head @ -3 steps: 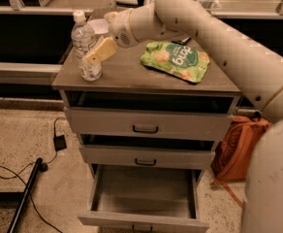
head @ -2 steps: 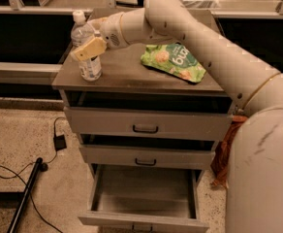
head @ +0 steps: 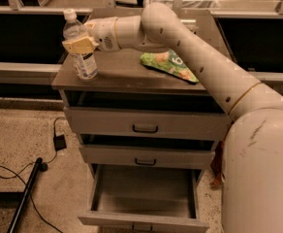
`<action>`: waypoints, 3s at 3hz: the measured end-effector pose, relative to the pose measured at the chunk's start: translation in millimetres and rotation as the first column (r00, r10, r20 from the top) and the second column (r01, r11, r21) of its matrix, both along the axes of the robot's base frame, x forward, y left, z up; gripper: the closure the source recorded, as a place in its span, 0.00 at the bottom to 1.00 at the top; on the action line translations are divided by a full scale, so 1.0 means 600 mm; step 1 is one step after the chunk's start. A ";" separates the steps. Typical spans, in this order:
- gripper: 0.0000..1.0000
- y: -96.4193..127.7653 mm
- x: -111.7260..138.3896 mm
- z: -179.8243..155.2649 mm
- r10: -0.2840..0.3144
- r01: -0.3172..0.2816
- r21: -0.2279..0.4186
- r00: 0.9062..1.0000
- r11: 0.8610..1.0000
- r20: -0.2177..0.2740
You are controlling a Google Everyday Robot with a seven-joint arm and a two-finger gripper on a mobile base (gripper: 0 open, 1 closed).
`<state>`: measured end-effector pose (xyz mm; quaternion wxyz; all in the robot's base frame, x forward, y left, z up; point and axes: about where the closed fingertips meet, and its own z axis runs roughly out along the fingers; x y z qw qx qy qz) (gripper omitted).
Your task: Place blue plastic bottle into bottom drawer
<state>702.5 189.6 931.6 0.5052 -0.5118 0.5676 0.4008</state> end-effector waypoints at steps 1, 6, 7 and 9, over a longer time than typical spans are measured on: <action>0.87 -0.024 -0.044 0.022 0.039 -0.044 0.070 0.997 0.997 0.069; 1.00 -0.337 -0.294 -0.174 -0.188 0.198 -0.188 0.980 0.962 0.068; 1.00 -0.314 -0.278 -0.191 -0.177 0.190 -0.125 0.978 0.974 0.108; 1.00 -0.264 -0.264 -0.388 -0.088 0.091 -0.005 0.969 0.996 0.232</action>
Offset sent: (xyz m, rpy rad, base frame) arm -0.1552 -0.1658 0.0194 0.0329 -0.2479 -0.1326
